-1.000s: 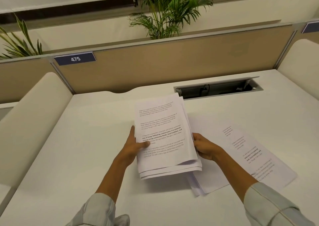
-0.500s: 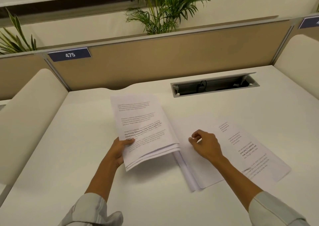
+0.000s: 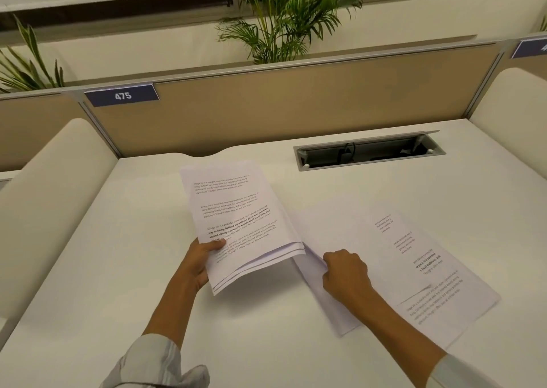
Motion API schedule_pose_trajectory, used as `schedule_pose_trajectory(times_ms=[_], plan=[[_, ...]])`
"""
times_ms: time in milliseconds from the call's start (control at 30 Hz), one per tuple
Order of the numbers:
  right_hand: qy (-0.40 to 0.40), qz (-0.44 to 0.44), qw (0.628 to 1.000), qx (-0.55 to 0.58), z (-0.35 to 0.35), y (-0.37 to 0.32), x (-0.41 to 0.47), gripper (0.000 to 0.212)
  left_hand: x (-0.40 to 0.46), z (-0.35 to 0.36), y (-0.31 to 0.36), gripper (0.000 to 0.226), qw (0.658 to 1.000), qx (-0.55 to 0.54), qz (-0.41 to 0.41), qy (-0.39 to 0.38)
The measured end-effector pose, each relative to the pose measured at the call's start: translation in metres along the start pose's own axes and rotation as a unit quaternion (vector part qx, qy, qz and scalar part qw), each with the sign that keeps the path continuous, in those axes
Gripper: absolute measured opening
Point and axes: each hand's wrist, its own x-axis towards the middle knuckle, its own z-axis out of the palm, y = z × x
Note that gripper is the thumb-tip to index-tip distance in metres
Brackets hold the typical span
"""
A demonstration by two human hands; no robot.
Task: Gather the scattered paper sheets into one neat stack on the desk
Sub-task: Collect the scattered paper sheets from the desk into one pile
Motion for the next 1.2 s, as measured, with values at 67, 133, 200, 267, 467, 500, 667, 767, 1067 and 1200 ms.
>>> schedule_pose_trajectory(times_ms=[67, 133, 200, 267, 467, 500, 667, 767, 1067, 1200], plan=[[0.005, 0.001, 1.0, 0.009, -0.006, 0.003, 0.001, 0.036, 0.0, 0.0, 0.0, 0.041, 1.0, -0.004, 0.001, 0.003], [0.021, 0.009, 0.999, 0.031, -0.018, 0.008, 0.004, 0.015, 0.001, -0.001, 0.0, 0.044, 1.0, -0.006, 0.004, 0.005], [0.047, 0.021, 0.997, 0.063, -0.04, 0.013, 0.006, 0.021, 0.001, -0.003, 0.001, 0.046, 1.0, -0.006, 0.007, 0.004], [0.069, 0.027, 0.992, 0.107, -0.072, 0.017, 0.008, 0.024, 0.001, -0.005, 0.002, 0.048, 1.0, -0.004, 0.009, 0.004], [0.027, -0.11, 0.927, 0.357, -0.184, 0.014, 0.008, 0.016, 0.0, 0.001, -0.001, 0.052, 1.0, 0.011, -0.006, -0.026], [-0.015, -0.141, 0.887, 0.44, -0.196, 0.011, 0.005, 0.02, -0.001, 0.005, -0.003, 0.052, 0.999, 0.013, -0.011, -0.042], [-0.068, -0.149, 0.692, 0.703, -0.192, 0.002, 0.014, 0.029, -0.009, 0.033, -0.013, 0.05, 0.993, 0.031, -0.02, -0.11], [-0.046, -0.055, 0.693, 0.718, -0.15, 0.0, 0.026, 0.03, -0.014, 0.047, -0.02, 0.04, 0.989, 0.042, -0.006, -0.142], [0.123, 0.107, 0.856, 0.49, -0.053, -0.009, 0.02, 0.033, -0.02, 0.041, -0.023, 0.064, 0.985, 0.013, -0.038, -0.167], [0.068, 0.107, 0.853, 0.505, -0.044, -0.017, 0.025, 0.045, -0.022, 0.039, -0.021, 0.07, 0.988, -0.027, -0.051, -0.141]])
